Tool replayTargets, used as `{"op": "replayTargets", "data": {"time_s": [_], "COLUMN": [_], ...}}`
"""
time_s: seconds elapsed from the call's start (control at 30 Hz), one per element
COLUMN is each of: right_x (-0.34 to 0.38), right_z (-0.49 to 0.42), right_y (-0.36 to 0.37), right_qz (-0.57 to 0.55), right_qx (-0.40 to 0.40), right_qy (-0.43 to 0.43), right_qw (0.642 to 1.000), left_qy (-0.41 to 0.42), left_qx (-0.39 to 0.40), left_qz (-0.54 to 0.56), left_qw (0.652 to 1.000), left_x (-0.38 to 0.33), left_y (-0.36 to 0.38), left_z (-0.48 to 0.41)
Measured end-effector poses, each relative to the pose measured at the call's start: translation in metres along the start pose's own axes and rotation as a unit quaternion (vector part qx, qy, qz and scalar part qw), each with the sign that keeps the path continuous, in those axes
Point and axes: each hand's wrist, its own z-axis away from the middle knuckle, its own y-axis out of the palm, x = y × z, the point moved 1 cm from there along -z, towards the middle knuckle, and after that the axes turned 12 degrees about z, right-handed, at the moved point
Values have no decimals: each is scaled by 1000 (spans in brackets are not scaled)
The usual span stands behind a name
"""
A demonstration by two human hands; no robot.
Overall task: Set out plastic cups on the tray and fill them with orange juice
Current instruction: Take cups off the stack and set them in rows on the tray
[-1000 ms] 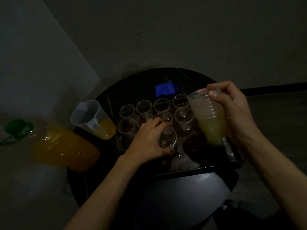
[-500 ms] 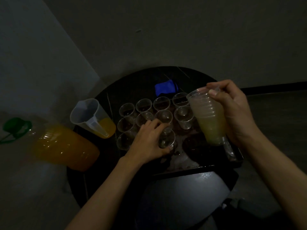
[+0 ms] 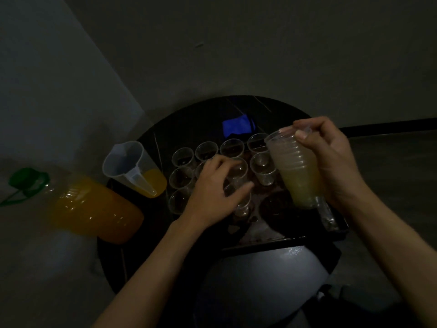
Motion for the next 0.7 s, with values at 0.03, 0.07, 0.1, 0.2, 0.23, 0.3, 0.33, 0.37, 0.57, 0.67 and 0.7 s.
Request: {"op": "replayTargets", "data": {"time_s": [0.03,0.07,0.1,0.2,0.23,0.3,0.33,0.37,0.57,0.67,0.7], "right_x": [1,3,4,4,4,3,2,2,3,0,-1], "right_z": [1,2,2,4,4,5,5,5,6,5,5], "right_y": [1,2,3,4,4,6,6,7,9,9,9], "right_qz": [-1,-2,-3,-11,-14,-26,-33,-39,-6,30,36], "right_qx": [3,7,11,13,7,-11,-19,-24,-33,-35,-35], "right_qy": [0,-1,0,-1,-6,-23,-29,-32,-52,-58,-56], "right_qw": [1000,1000,1000,1000,1000,999,999,998,998,997,997], "left_qy": [-1,2,7,9,2,-8,-10,-12,-35,-60,-69], "left_qx": [-17,-23,-17,23,35,41,41,40,17,10,10], "left_qz": [62,120,165,238,253,252,244,243,293,308,309], "left_qw": [998,993,986,971,967,967,969,969,955,950,948], "left_x": [-10,-22,-34,-67,-76,-88,-92,-95,-96,-97,-98], "left_y": [-4,-8,-11,-17,-18,-19,-20,-21,-23,-22,-22], "left_z": [-5,-11,-16,-33,-38,-49,-53,-56,-61,-62,-62]}}
